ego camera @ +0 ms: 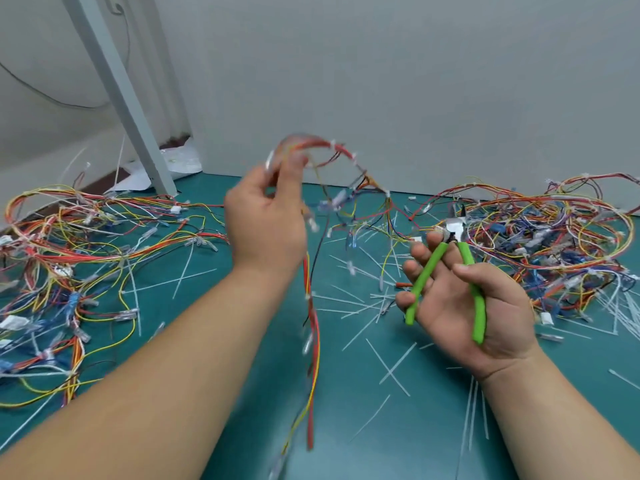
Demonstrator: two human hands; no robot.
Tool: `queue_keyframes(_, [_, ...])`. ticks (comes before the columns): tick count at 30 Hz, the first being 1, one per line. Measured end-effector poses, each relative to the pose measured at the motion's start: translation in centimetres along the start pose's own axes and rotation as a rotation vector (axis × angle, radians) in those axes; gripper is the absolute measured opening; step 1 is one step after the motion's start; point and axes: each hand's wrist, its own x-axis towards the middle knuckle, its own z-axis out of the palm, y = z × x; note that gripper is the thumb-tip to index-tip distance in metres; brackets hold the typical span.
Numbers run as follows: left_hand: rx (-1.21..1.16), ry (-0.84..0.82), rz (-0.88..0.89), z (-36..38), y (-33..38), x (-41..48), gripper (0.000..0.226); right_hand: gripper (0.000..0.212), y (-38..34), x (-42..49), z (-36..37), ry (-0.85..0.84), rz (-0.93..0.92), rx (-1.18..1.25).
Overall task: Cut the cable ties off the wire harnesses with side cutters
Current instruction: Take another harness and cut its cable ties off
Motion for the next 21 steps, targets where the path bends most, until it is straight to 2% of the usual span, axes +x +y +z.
queue_keyframes(4, [-0.074,0.001,0.098,1.8,3.9,4.0,0.022,0.045,0.2,0.1,-0.3,0.028,-0.043,-0.021])
queue_keyframes(7, [-0.176,0.116,0.151,2.7,5.6,5.4,0.019,0.044,0.2,0.3,-0.5,0.087,-0.078,-0.014])
queue_keyframes(12, [-0.301,0.392,-0.007,2.2,5.3,7.1,0.031,0.049,-0.1,0.7,-1.0,0.214,-0.103,0.024])
queue_keyframes(14, [-0.238,0.336,-0.113,2.2,4.1,6.6,0.034,0.052,-0.1,0.7,-1.1,0.226,-0.101,0.029])
queue_keyframes(16, [-0.129,0.186,-0.176,2.6,2.8,5.3,0.033,0.054,0.0,0.6,-1.0,0.217,-0.100,0.004])
queue_keyframes(21, [0.016,-0.063,-0.097,3.4,0.7,0.8,0.030,0.049,0.5,0.2,-0.2,0.176,-0.160,-0.184])
